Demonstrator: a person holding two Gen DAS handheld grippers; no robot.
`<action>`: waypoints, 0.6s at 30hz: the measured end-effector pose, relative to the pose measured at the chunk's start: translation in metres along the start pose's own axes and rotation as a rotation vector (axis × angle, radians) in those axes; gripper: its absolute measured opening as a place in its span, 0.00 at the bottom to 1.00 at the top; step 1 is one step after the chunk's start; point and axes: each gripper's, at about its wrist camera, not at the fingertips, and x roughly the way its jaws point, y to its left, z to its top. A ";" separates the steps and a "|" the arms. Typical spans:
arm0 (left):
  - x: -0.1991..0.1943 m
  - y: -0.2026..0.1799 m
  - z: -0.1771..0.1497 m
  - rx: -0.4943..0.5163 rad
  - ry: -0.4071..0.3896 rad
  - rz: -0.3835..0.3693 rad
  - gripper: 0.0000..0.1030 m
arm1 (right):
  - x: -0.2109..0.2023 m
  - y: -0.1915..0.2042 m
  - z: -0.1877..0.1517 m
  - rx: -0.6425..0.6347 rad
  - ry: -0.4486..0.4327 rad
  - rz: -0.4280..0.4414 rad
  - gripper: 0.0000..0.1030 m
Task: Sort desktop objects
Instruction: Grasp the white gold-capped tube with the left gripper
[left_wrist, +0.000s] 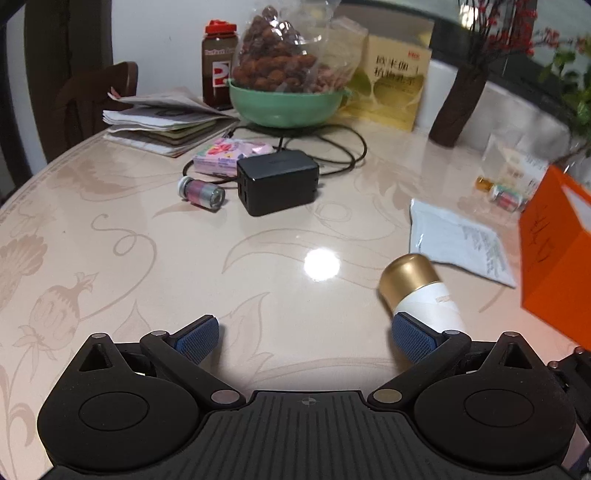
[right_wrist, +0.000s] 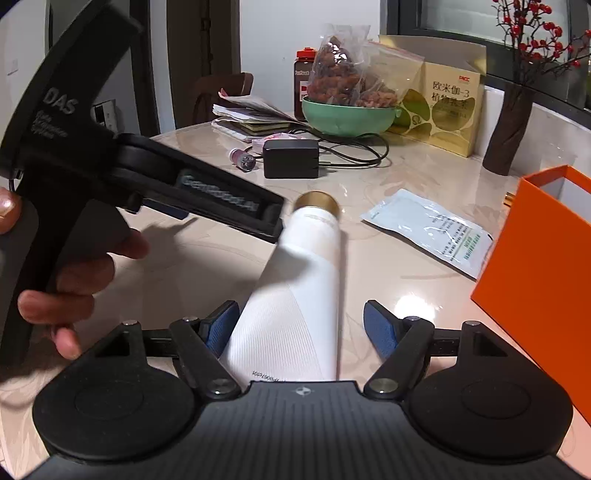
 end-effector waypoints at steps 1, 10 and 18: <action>0.004 -0.005 0.002 0.011 0.015 0.023 1.00 | 0.002 0.000 0.001 0.001 0.001 0.004 0.78; -0.027 0.003 0.026 -0.024 -0.004 -0.248 0.96 | 0.003 -0.004 0.002 0.029 -0.004 0.028 0.79; -0.013 -0.021 0.025 0.023 0.072 -0.340 0.96 | 0.003 -0.004 0.002 0.030 -0.004 0.028 0.79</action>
